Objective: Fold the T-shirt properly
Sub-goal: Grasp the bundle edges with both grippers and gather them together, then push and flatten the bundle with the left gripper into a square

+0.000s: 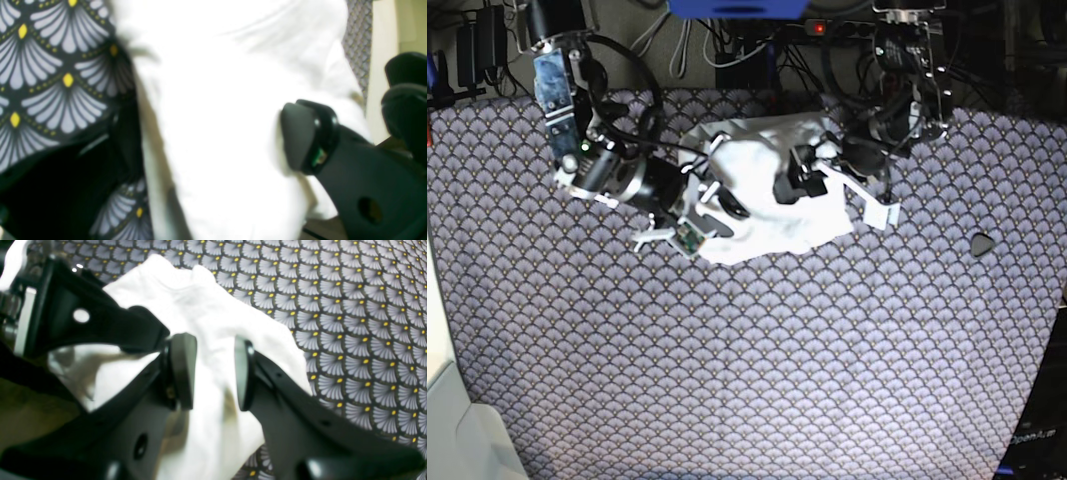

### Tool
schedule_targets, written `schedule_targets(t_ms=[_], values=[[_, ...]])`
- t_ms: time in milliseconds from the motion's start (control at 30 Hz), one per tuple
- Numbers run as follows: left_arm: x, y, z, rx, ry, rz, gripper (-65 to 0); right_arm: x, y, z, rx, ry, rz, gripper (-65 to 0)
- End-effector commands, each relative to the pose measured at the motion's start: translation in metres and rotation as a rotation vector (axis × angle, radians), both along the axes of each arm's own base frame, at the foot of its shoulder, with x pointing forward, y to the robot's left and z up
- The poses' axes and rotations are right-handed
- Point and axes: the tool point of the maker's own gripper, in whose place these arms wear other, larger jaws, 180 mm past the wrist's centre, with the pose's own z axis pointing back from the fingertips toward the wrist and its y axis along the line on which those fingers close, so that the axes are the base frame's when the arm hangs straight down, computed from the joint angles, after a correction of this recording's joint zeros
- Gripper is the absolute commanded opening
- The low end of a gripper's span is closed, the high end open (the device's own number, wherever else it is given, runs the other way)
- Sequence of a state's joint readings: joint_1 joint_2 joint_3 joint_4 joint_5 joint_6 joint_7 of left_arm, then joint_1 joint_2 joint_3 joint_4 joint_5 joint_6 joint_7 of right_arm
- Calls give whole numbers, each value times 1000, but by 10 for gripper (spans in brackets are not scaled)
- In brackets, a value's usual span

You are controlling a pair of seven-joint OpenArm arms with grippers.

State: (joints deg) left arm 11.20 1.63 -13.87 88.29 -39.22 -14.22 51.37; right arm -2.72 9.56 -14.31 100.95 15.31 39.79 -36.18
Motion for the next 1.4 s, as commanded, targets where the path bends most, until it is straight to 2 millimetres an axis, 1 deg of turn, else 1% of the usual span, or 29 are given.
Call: schedule_targets(t_ms=[0,67,133,200,333,367,400,433,467,533,567,600,700,833,900,967,1000,1067,1100,1233,1300,1367], values=[[-2,-1,-7,19,38,-17,-79,6,1,14,32,-41,5,-460],[-1,-3,-10,11,50,-20,-90,6,1,14,30,-41,5,-460],[0,-4,-13,8,58,-22,-150,6,0,13,29,-41,5,-460],[3,-9,-15,-5,63,-23,-280,7,-2,13,22,-43,3,-460],[10,-15,-21,-25,88,-28,-635,12,-14,14,17,-48,-30,-460],[12,-16,-23,-26,94,-31,-650,15,-19,14,14,-51,-45,-460],[15,-16,-23,-25,94,-33,-645,18,-25,15,12,-54,-65,-460],[18,-17,-22,-22,92,-36,-622,21,-32,16,12,-59,-88,-460],[22,-16,-21,-19,85,-35,-625,24,-39,18,10,-63,-111,-460],[26,-20,-16,-14,71,-55,-650,28,-51,19,5,-68,-143,-460],[31,-21,-12,-6,56,-69,-646,30,-57,19,1,-71,-158,-460],[36,-18,-9,8,42,-80,-645,32,-61,20,0,-74,-172,-460],[51,-25,3,53,12,-163,-645,37,-79,21,-7,-79,-224,-460],[72,-25,16,198,-17,-291,-645,40,-108,21,-18,-79,-308,-460],[84,-21,23,305,-33,-355,-645,43,-123,23,-22,-87,-348,-460],[96,-24,32,423,-64,-436,-645,46,-140,26,-27,-97,-397,-460],[102,-26,36,491,-82,-475,-645,46,-146,28,-29,-101,-415,-460],[114,-37,46,624,-142,-567,-645,48,-158,30,-32,-108,-448,-460],[116,-43,48,670,-163,-604,-645,48,-162,31,-33,-110,-459,-460],[129,-60,42,844,-208,-734,-645,46,-181,31,-41,-110,-513,-460],[133,-73,35,887,-253,-798,-645,43,-192,30,-47,-107,-542,-460],[132,-82,23,922,-294,-866,-645,42,-200,30,-50,-107,-565,-460]])
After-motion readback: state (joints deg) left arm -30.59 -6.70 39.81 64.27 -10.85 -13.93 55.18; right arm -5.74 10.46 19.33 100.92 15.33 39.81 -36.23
